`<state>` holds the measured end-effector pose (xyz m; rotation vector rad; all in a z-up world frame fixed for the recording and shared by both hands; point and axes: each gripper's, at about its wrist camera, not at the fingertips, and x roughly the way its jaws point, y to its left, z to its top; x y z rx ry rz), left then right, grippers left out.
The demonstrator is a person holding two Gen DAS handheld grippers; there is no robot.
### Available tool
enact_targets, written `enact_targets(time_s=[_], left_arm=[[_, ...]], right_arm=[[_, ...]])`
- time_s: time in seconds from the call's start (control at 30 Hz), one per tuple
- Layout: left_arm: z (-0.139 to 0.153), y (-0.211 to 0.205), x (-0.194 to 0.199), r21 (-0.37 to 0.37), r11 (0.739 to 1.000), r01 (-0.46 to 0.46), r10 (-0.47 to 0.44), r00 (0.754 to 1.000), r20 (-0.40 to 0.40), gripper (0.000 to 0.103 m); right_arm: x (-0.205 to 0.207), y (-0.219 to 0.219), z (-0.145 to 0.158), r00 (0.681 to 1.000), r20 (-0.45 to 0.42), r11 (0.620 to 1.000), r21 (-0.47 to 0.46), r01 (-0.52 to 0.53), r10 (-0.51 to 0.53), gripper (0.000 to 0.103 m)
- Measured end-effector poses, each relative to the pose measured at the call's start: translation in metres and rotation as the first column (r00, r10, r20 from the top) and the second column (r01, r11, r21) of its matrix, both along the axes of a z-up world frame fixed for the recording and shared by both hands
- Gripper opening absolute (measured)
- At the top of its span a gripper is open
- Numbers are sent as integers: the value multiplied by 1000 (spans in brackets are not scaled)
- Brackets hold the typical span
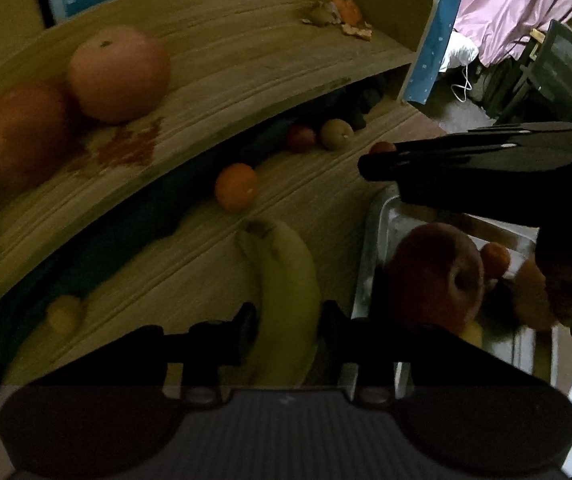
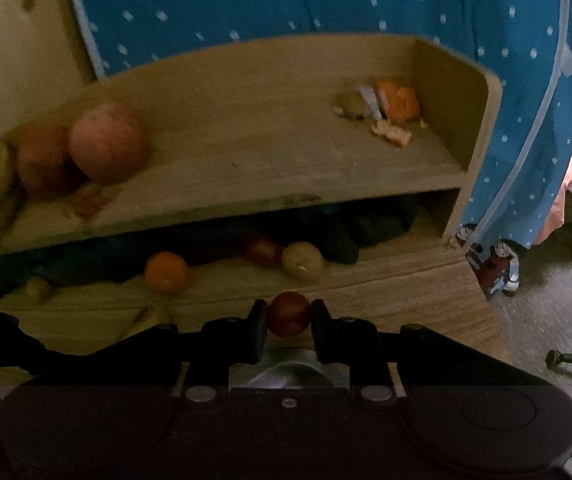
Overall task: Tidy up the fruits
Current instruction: 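Grasp a small red fruit with the right tool while the left tool grasps a yellow banana, then lower the banana onto the tray with the left tool while the right tool releases the red fruit there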
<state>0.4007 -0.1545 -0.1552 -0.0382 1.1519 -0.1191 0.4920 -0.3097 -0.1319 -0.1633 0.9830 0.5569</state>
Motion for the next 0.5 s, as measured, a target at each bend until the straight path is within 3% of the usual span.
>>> enact_targets(time_s=[0.23,0.5], left_arm=[[21,6,-30,-27,1000,-1,2,1000,23,37],[31,4,-61,-82,996,14,-12,1000,16,37]], right_arm=[[-40,-10,37,999,35,999,52,14,-16,24],[-103,-23,63,998,47,998,42,39,-41,24]])
